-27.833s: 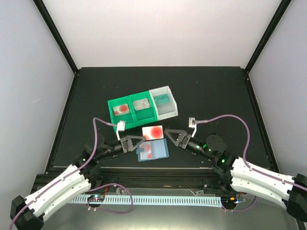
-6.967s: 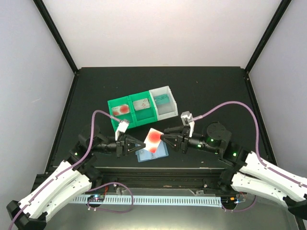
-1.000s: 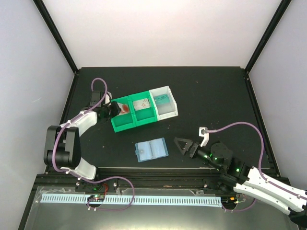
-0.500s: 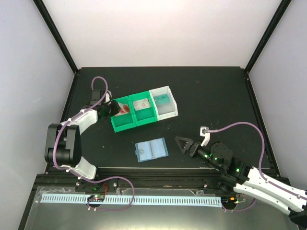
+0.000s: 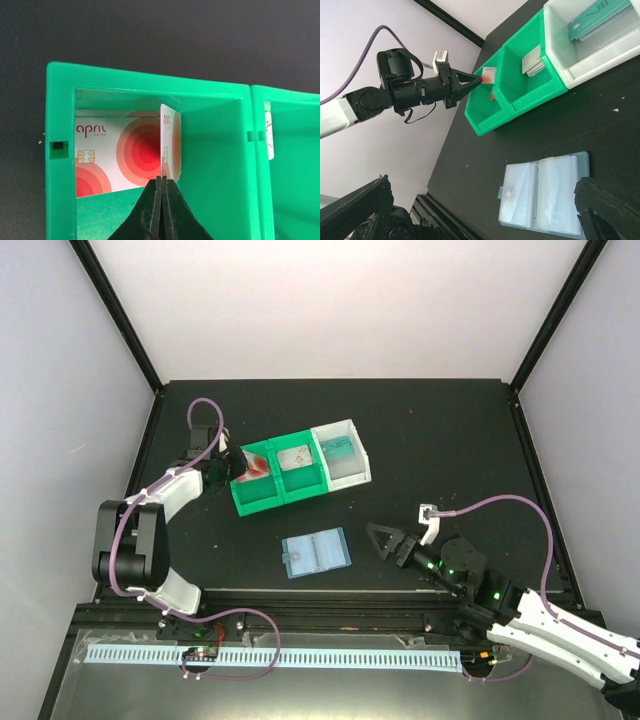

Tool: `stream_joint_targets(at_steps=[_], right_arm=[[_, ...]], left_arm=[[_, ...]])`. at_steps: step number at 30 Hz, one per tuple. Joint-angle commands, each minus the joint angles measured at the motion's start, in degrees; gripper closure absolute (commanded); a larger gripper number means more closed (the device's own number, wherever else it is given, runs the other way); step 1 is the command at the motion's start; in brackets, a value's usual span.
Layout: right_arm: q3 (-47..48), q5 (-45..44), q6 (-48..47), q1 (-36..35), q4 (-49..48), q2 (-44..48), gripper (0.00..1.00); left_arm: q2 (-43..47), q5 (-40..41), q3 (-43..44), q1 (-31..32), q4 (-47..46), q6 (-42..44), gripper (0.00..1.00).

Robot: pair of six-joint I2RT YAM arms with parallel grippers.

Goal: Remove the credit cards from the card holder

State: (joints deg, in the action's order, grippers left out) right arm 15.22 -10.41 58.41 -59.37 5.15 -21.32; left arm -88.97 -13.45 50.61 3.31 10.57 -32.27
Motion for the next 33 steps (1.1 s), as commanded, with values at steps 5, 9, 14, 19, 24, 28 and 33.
stream_joint_targets(at_steps=[5, 9, 14, 19, 24, 28, 33], right_arm=[[-0.71, -2.1, -0.42, -0.13, -0.68, 0.57, 0.0], [-0.72, -2.03, -0.43, -0.13, -0.67, 0.52, 0.0], [-0.72, -2.11, -0.54, -0.13, -0.34, 0.56, 0.0], [-0.9, -2.24, -0.4, -0.12, -0.45, 0.6, 0.0], [-0.66, -1.81, -0.47, -0.13, 0.41, 0.73, 0.0], [0.16, -1.85, -0.8, -0.12, 3.43, 1.51, 0.0], [3.44, -4.21, -4.28, -0.13, 11.71, 3.35, 0.0]], left_arm=[[2.31, 2.48, -0.28, -0.46, -2.31, -1.07, 0.98], [1.6, 3.18, -0.4, -0.42, -2.18, -1.15, 0.98], [1.58, 4.61, -0.33, -0.46, -1.45, -1.32, 0.89], [2.41, 5.44, 0.69, -0.45, -0.02, -1.29, 0.79], [4.56, 4.45, 1.26, -0.41, 0.71, -1.79, 0.69], [8.16, 3.04, 1.7, -0.43, 2.5, -2.09, 0.52], [14.39, 0.01, 2.12, -0.41, 6.19, -1.33, 0.34]])
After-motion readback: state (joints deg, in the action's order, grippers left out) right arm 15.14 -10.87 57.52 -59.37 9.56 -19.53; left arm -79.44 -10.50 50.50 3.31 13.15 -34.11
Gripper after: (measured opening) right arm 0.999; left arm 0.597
